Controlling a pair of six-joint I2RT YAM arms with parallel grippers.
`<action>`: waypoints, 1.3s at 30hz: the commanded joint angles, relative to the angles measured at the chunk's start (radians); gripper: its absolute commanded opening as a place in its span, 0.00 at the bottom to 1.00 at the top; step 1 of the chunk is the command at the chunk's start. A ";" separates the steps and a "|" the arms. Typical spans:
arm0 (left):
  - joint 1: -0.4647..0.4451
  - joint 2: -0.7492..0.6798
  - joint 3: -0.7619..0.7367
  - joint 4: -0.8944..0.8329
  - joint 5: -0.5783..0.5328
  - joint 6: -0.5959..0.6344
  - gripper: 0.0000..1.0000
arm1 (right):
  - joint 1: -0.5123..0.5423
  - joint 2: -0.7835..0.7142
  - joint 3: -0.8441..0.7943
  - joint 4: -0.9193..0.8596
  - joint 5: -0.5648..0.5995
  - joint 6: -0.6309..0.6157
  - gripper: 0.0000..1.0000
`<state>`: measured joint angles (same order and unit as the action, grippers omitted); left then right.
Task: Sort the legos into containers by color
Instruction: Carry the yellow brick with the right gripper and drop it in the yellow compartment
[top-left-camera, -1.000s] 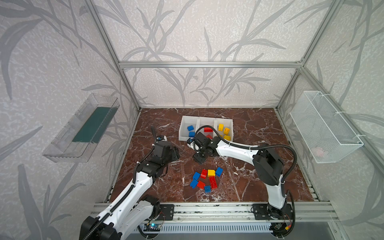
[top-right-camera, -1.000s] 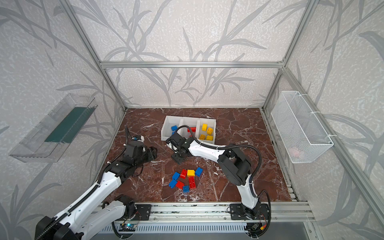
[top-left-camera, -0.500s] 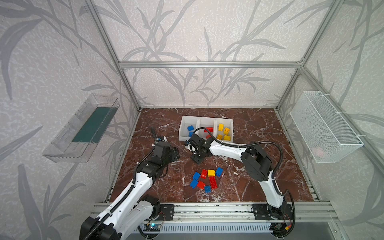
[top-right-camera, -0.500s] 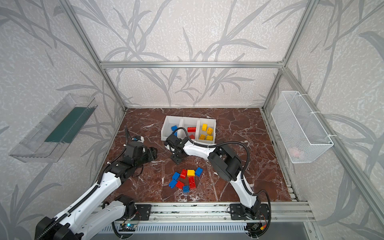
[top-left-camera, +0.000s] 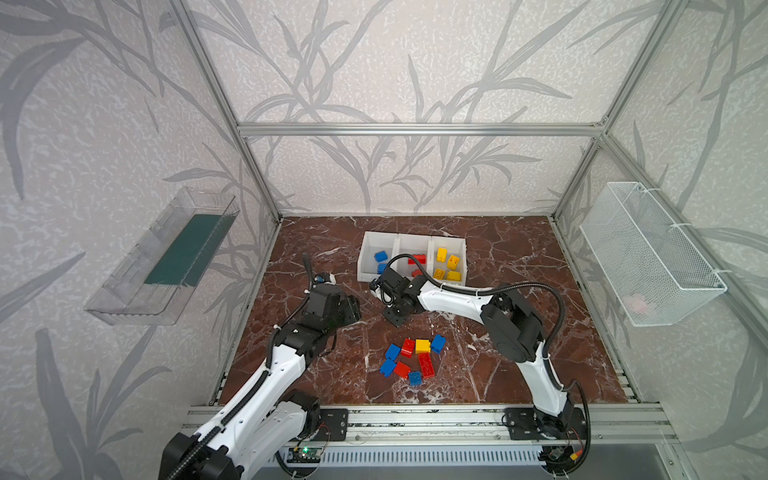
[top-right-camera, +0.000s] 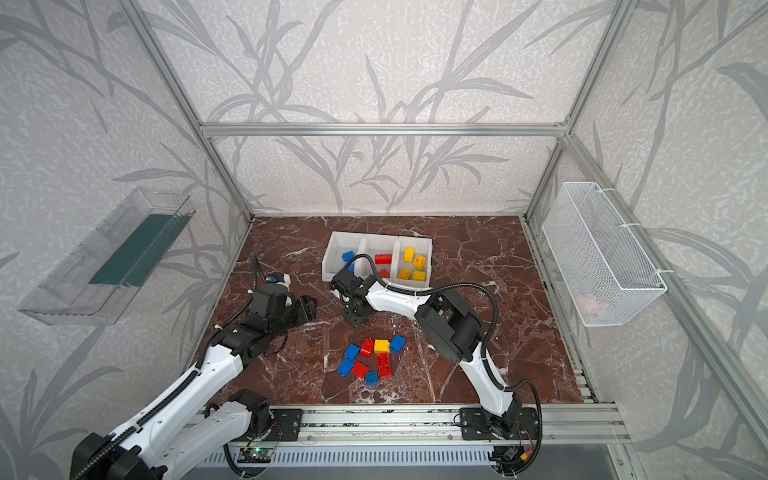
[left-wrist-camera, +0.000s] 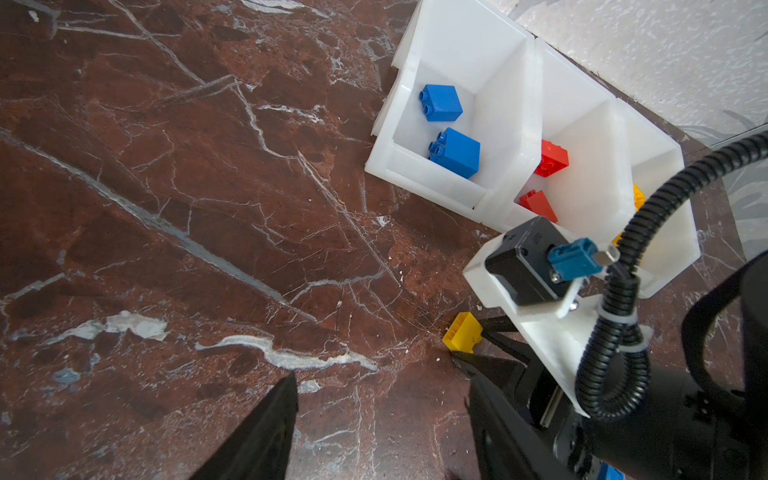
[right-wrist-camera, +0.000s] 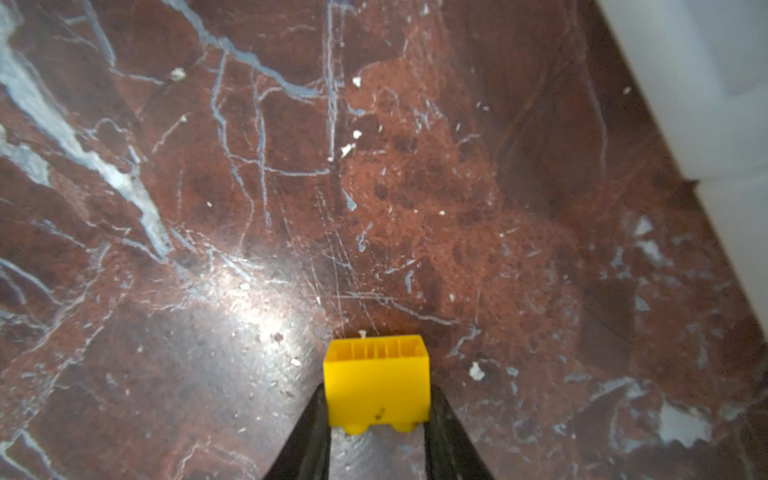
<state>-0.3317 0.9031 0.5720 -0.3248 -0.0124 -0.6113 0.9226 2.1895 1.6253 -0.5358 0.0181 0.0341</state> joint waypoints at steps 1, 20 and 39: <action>0.002 -0.013 -0.014 0.005 -0.002 -0.002 0.68 | -0.002 -0.010 0.007 0.000 0.011 0.011 0.30; 0.002 0.031 -0.017 0.045 0.040 -0.002 0.68 | -0.250 -0.395 -0.173 -0.069 0.167 0.026 0.29; -0.002 0.018 -0.035 0.050 0.085 -0.006 0.68 | -0.375 -0.234 0.002 -0.135 0.170 0.060 0.59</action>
<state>-0.3317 0.9367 0.5468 -0.2836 0.0628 -0.6128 0.5514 1.9690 1.5990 -0.6415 0.1761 0.0822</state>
